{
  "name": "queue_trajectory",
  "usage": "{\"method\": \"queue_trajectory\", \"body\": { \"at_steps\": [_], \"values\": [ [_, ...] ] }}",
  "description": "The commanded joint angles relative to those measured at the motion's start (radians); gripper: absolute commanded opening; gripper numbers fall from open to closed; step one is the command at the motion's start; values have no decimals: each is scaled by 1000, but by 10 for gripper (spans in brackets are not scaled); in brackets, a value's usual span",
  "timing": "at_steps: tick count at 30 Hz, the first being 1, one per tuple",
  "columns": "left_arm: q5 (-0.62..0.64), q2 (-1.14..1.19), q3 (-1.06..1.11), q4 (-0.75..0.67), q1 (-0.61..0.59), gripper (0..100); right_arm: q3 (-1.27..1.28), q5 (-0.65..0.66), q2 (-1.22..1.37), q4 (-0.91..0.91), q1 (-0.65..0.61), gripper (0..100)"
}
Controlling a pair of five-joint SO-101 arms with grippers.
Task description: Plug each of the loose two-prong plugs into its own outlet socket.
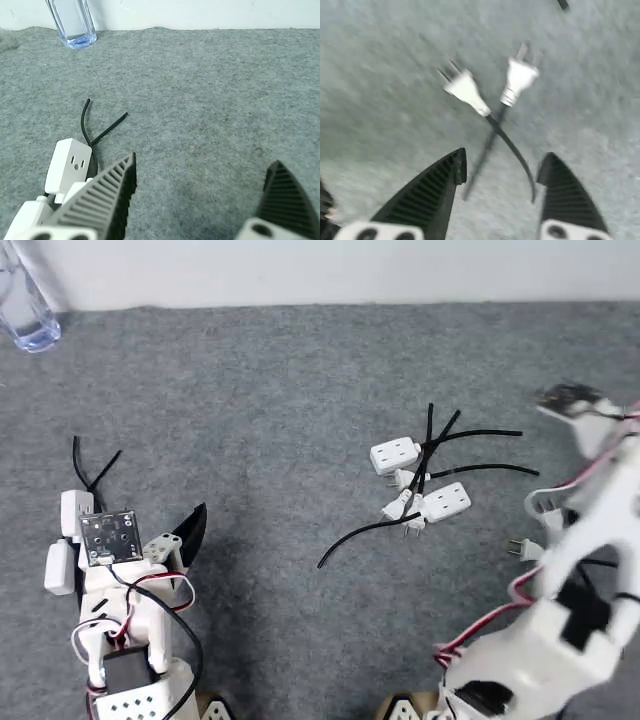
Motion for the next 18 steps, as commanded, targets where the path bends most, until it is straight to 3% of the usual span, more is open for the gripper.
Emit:
{"method": "queue_trajectory", "body": {
  "at_steps": [1,7,18],
  "values": [
    [-3,-12,-7,3,11,379,161,-78,-196,39,-125,177],
    [-3,-12,-7,2,38,379,509,-233,-410,-96,-289,177],
    [-8,-12,-10,5,129,378,1297,-667,-816,-743,-542,177]
  ]
}}
